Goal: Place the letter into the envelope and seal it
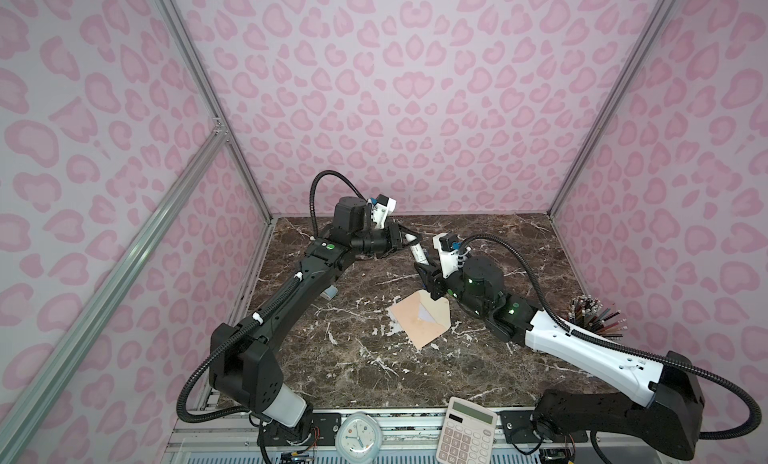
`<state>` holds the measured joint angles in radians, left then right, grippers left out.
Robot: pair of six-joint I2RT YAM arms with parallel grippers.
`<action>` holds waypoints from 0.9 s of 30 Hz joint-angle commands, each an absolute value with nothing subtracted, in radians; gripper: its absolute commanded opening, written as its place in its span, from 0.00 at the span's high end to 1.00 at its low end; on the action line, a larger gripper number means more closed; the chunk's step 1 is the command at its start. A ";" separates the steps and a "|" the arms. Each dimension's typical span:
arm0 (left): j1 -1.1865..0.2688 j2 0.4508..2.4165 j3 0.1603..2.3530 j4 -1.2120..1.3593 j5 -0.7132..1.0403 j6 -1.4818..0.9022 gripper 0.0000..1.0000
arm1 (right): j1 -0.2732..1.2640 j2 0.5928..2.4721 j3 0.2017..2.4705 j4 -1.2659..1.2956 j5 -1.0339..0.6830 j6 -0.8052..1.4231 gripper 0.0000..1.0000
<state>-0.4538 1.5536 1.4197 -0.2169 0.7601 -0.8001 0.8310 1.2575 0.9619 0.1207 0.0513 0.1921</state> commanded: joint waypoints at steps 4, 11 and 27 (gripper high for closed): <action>-0.455 1.541 1.433 -0.311 0.744 -0.698 0.87 | 0.833 1.265 0.982 0.114 0.027 0.183 0.63; -0.462 1.539 1.433 -0.312 0.743 -0.694 0.86 | 0.840 1.285 0.996 0.102 -0.013 0.194 0.76; -0.465 1.529 1.447 -0.338 0.750 -0.676 0.86 | 0.847 1.296 0.996 0.020 0.028 0.199 0.69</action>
